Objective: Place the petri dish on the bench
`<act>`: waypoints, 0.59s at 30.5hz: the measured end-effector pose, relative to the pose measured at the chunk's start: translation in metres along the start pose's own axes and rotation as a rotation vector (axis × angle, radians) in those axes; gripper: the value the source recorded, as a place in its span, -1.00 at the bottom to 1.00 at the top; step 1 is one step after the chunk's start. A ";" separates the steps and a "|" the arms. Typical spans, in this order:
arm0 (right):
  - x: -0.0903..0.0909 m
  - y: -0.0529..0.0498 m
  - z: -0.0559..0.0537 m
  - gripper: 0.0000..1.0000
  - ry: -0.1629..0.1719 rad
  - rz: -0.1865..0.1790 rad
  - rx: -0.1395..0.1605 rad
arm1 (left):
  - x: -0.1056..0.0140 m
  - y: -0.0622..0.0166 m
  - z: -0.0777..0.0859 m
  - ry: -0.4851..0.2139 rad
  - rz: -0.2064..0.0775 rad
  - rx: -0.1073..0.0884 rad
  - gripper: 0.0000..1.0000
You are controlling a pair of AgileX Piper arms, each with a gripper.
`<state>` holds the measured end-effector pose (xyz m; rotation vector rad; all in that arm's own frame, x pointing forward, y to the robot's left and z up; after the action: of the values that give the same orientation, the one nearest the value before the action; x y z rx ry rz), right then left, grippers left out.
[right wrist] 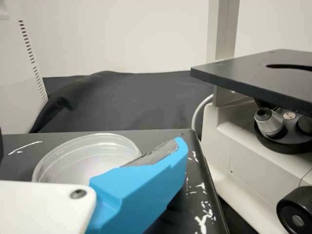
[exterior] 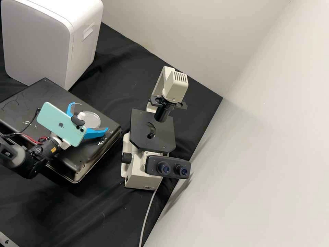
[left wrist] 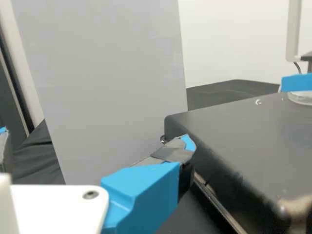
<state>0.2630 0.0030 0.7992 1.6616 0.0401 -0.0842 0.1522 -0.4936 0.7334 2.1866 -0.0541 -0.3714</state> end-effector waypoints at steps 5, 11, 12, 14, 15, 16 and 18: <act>-0.007 -0.004 -0.001 1.00 0.018 0.018 -0.028 | -0.001 -0.0001 -0.003 0.008 0.002 -0.059 1.00; -0.018 -0.006 0.001 1.00 -0.017 0.063 -0.002 | -0.001 -0.0001 -0.003 0.008 0.002 -0.071 1.00; -0.021 -0.006 0.001 1.00 -0.028 0.077 0.008 | -0.001 -0.0001 -0.003 0.008 0.002 -0.071 1.00; -0.026 -0.005 0.000 1.00 -0.033 0.088 0.018 | -0.001 -0.0001 -0.003 0.008 0.002 -0.071 1.00; -0.029 -0.005 0.000 1.00 -0.033 0.088 0.030 | -0.001 -0.0001 -0.003 0.008 0.002 -0.071 1.00; -0.031 -0.005 0.001 1.00 -0.035 0.089 0.048 | -0.001 -0.0001 -0.003 0.008 0.002 -0.071 1.00; -0.036 -0.004 0.002 1.00 -0.035 0.089 0.073 | -0.001 -0.0001 -0.003 0.008 0.002 -0.071 1.00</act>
<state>0.2264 0.0023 0.7978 1.7321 -0.0644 -0.0475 0.1517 -0.4913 0.7351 2.1178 -0.0386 -0.3585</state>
